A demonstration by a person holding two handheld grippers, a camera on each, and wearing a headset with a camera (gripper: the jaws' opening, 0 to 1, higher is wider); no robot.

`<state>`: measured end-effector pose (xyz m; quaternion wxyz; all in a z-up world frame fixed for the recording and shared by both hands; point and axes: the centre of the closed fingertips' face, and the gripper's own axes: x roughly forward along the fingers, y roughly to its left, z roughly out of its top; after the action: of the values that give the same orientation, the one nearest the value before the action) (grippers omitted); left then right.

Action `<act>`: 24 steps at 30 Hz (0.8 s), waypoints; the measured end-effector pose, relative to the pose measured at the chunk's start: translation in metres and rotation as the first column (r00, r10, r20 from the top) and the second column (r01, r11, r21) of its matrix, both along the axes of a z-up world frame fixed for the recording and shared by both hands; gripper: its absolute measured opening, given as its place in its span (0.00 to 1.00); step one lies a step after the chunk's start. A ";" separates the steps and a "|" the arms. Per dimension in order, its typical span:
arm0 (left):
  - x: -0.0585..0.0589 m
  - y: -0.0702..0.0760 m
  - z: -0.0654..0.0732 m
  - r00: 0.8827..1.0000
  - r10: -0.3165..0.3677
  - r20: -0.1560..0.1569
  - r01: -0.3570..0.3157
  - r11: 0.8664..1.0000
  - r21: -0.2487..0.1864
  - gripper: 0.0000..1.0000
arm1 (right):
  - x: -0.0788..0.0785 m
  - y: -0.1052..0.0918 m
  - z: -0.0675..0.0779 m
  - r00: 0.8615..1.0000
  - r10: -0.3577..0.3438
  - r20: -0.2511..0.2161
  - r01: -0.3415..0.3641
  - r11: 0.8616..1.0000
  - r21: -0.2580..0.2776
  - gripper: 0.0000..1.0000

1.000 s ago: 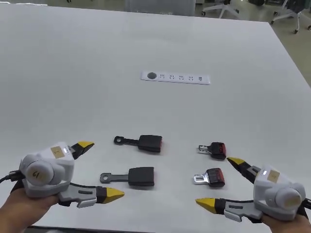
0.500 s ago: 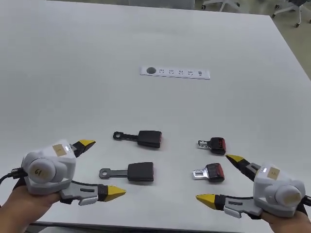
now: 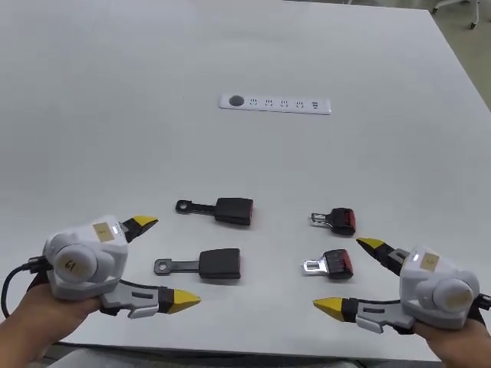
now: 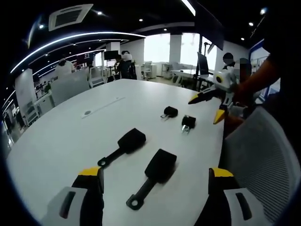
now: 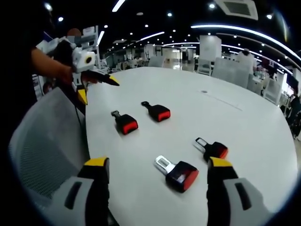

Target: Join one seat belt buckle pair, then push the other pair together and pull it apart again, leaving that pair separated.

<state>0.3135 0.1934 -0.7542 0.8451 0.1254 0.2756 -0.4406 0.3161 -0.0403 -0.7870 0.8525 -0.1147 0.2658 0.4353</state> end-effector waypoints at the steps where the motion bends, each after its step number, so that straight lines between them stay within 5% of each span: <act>1: 0.000 -0.001 0.000 1.000 -0.002 -0.001 0.002 1.000 0.002 0.93 | 0.001 -0.002 -0.002 1.000 0.002 -0.002 -0.002 1.000 -0.005 0.88; 24: 0.008 -0.023 -0.045 0.988 -0.133 -0.074 0.139 0.987 0.075 0.83 | 0.016 -0.014 -0.037 0.991 0.109 -0.078 -0.117 0.988 -0.098 0.78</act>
<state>0.3219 0.1699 -0.7991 0.7974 0.1625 0.3129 -0.4897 0.3323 -0.0541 -0.8238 0.8092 -0.1571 0.3118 0.4726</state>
